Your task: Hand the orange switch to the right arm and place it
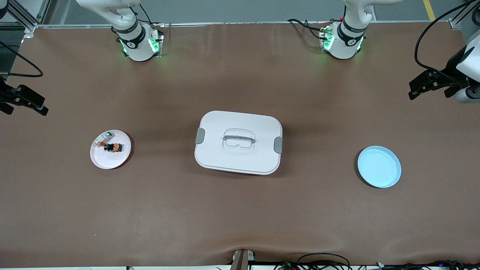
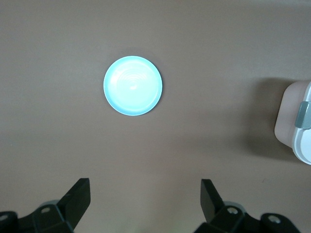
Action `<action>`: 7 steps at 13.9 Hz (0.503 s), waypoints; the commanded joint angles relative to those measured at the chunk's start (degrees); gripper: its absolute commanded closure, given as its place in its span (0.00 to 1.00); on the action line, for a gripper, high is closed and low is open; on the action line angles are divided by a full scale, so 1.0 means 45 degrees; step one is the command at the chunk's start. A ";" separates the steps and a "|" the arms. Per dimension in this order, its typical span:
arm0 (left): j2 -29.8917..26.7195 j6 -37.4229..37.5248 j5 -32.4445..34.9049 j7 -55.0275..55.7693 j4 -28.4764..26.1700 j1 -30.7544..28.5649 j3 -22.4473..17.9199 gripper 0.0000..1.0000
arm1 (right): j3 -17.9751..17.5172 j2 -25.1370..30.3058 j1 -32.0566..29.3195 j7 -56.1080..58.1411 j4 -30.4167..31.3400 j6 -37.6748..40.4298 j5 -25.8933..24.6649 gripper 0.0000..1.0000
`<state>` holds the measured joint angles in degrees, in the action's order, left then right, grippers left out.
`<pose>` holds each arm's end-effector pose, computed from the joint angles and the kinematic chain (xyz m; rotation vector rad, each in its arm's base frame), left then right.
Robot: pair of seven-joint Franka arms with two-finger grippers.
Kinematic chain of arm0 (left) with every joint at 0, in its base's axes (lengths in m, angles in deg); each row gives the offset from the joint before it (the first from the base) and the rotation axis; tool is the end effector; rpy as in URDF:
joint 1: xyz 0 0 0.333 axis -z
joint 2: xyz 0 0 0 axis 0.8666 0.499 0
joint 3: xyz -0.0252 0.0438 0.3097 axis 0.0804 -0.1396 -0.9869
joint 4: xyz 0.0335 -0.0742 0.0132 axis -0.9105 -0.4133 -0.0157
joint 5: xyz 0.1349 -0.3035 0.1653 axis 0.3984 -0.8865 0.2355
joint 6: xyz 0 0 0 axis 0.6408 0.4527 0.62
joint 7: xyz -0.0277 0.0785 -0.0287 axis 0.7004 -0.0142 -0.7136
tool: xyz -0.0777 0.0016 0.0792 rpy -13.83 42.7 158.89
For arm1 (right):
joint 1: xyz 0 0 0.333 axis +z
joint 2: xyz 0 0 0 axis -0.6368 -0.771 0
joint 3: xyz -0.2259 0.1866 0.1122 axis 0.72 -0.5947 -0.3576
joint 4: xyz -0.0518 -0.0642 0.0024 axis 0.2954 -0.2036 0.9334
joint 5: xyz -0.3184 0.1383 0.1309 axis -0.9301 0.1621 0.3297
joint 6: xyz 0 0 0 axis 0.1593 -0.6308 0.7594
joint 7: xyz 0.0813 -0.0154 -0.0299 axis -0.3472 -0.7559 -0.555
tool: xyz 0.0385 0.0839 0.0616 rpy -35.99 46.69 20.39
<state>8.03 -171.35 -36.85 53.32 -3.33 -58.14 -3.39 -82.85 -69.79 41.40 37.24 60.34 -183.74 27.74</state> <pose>0.5222 -0.0342 0.6356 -3.1091 -0.0415 -0.0247 0.5444 -0.0334 0.6332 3.1301 -0.0876 0.1578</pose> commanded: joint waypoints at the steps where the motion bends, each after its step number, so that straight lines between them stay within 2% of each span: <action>1: -0.0173 0.0123 -0.0159 -0.0887 0.0055 -0.0096 -0.0040 0.00 | -0.0177 0.0224 -0.0254 -0.0029 0.0143 -0.0040 0.0194 0.00; 7: -0.0466 0.0142 -0.0218 -0.0988 -0.0023 -0.0096 -0.0098 0.00 | -0.0216 0.0030 0.0136 -0.0048 -0.0227 -0.0371 0.0194 0.00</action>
<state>7.31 -171.34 -36.85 49.99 -3.09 -58.51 -3.45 -83.62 -69.65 41.60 37.28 60.23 -184.92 27.80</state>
